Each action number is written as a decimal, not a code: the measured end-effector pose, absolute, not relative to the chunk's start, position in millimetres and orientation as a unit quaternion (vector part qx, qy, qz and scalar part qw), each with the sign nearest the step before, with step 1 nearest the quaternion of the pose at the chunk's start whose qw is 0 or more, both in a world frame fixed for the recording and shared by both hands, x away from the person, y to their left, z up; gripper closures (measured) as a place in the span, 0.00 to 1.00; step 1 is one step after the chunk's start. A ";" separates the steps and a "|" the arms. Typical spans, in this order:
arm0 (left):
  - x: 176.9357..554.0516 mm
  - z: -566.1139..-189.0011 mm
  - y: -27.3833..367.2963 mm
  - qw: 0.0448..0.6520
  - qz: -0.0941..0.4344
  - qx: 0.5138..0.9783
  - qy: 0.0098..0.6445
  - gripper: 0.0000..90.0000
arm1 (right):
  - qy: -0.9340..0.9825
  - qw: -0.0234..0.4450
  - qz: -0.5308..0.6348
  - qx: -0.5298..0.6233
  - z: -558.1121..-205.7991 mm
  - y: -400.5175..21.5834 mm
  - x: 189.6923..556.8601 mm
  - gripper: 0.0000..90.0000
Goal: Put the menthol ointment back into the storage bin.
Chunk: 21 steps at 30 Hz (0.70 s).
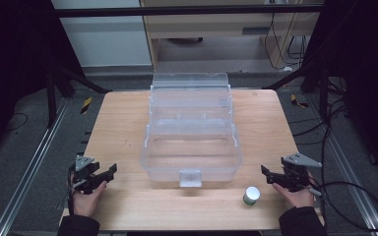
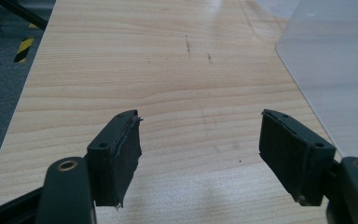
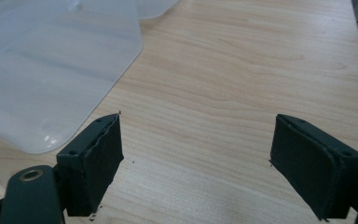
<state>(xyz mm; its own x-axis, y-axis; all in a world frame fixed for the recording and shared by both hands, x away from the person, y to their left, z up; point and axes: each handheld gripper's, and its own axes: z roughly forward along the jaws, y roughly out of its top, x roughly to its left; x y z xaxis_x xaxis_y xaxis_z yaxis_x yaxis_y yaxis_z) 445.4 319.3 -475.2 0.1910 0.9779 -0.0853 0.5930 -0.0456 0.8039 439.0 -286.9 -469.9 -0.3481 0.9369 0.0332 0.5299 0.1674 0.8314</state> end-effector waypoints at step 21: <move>445.7 -475.3 312.1 0.360 0.261 0.693 0.567 0.29 | 0.745 0.264 0.389 0.473 -439.3 -282.4 444.9 0.19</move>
<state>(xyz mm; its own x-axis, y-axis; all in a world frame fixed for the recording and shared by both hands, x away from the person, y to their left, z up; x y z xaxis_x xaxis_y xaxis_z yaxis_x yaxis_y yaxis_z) 445.7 312.1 -475.3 0.2215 0.9740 -0.0472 0.5982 -0.0975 0.7954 444.9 -282.4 -439.3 -0.4132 0.9103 -0.0260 0.5000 0.2507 0.8290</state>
